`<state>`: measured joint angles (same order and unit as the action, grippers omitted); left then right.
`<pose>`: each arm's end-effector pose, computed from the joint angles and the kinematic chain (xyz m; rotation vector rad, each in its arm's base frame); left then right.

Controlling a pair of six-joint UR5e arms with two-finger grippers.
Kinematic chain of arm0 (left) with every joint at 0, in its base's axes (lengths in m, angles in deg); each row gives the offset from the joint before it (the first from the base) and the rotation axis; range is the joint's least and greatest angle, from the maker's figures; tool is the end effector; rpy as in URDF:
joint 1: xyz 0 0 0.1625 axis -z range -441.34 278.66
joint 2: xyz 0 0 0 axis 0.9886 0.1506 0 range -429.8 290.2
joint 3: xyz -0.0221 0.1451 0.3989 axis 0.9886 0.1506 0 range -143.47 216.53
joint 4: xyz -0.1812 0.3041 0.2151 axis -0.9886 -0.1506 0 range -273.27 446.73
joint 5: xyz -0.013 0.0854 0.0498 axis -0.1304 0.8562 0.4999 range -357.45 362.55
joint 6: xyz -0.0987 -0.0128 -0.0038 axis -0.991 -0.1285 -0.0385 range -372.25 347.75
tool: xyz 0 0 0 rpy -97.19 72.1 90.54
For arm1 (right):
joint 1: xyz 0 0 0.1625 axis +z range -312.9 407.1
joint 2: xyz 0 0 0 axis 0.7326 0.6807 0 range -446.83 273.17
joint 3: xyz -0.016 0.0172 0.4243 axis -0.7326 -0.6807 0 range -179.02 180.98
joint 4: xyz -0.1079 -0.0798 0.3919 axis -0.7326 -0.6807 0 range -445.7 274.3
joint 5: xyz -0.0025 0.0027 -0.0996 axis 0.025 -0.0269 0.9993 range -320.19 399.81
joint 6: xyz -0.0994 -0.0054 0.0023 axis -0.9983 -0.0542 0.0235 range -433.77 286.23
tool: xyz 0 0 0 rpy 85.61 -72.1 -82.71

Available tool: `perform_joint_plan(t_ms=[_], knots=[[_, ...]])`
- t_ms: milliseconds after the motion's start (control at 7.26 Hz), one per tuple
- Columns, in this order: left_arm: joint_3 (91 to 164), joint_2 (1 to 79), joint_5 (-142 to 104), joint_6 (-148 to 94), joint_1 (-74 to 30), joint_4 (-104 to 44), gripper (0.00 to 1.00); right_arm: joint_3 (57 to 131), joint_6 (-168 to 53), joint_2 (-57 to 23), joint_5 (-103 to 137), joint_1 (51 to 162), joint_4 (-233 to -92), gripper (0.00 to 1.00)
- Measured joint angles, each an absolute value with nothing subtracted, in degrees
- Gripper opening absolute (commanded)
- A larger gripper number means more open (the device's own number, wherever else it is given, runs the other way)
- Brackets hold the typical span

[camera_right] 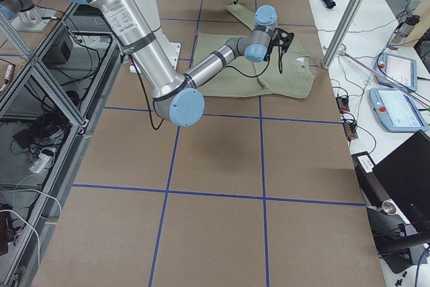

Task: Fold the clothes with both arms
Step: 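Grasp the other sleeve cuff with the left gripper while the right gripper withdraws, then fold the held sleeve across the shirt with the left gripper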

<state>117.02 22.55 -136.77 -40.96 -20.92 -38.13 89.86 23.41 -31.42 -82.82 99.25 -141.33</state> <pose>0.2089 -0.4851 0.6473 -0.0152 0.9575 0.2220 -0.3566 -0.5887 0.2353 -0.0228 -1.2669 0.5595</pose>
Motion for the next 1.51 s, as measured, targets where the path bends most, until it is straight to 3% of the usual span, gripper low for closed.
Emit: perform_joint_plan(t_ms=[138,413,826,1101,1239,1514], knots=[[116.88,22.52,-136.76,-40.97,-20.95,-38.66,0.19,90.56,23.45,-30.99,-82.85,99.24,-141.34,1.00],[116.61,22.49,-136.76,-41.01,-20.95,-39.22,0.00,91.43,23.65,-30.42,-82.88,99.19,-141.34,1.00],[119.03,22.30,-137.81,-41.32,-20.91,-39.16,0.00,91.94,23.82,-30.03,-82.93,99.15,-141.34,1.00],[125.53,22.62,-143.41,-44.79,-20.30,-39.01,0.00,94.39,23.19,-27.35,-83.50,99.76,-141.39,1.00],[129.47,24.46,-144.77,-51.30,-19.95,-39.08,0.00,95.98,22.31,-25.11,-83.74,100.50,-141.41,1.00],[132.58,35.76,-143.77,-71.19,-19.96,-39.10,0.00,97.22,15.98,-20.36,-84.35,102.67,-141.39,1.00]])
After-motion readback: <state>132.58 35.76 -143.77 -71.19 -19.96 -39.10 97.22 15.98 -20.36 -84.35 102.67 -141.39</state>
